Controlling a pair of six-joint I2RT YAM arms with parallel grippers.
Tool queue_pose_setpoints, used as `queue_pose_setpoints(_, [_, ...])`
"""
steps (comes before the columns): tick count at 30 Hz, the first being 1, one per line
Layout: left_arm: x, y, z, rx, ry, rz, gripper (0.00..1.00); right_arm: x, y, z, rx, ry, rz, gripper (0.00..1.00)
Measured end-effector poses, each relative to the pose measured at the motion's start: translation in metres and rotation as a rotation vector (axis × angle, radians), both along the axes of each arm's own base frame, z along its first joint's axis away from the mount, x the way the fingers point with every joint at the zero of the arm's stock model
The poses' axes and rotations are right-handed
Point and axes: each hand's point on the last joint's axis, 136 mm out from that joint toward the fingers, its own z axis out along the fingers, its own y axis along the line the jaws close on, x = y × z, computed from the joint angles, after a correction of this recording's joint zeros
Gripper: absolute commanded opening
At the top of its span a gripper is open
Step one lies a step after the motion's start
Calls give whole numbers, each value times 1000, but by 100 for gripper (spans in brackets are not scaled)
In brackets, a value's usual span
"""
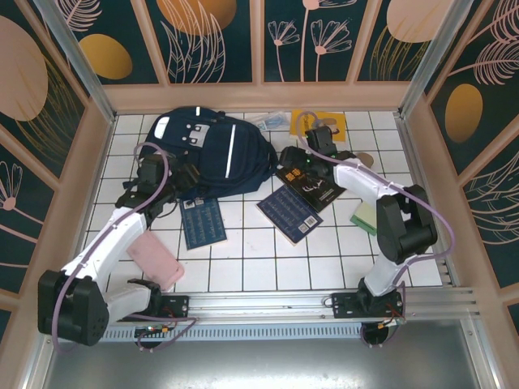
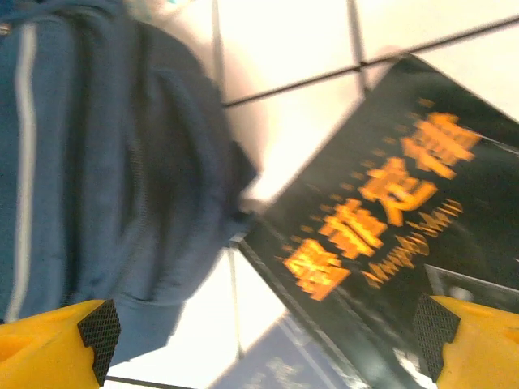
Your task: Pack the student bag
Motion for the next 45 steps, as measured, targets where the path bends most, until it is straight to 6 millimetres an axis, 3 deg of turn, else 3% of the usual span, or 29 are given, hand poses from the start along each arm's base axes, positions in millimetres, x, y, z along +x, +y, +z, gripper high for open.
queue_pose_setpoints(4, [5, -50, -2, -91, 9, -101, 59, -11, -44, -35, -68, 72, -76, 94])
queue_pose_setpoints(8, [6, -100, -11, -131, 44, -194, 59, -14, -74, -52, -89, 110, -137, 90])
queue_pose_setpoints(14, [7, -164, -20, -161, 82, -320, 52, -32, -82, -75, -94, 158, -150, 83])
queue_pose_setpoints(19, [13, -203, -30, -168, 110, -388, 49, -38, -75, -73, -39, 133, -170, 82])
queue_pose_setpoints(29, [20, -216, -57, -143, 163, -400, 44, -67, 7, -66, 92, 168, -80, 82])
queue_pose_setpoints(33, [21, -219, -70, -137, 193, -410, 42, -69, 19, -57, 115, 187, -58, 82])
queue_pose_setpoints(38, [31, -229, -84, -132, 212, -415, 41, -51, 2, -45, 77, 150, -80, 81])
queue_pose_setpoints(43, [46, -242, -95, -133, 222, -423, 40, -31, -46, -47, 29, 127, -138, 76])
queue_pose_setpoints(45, [51, -246, -101, -127, 228, -421, 40, -28, -57, -49, 14, 125, -143, 76])
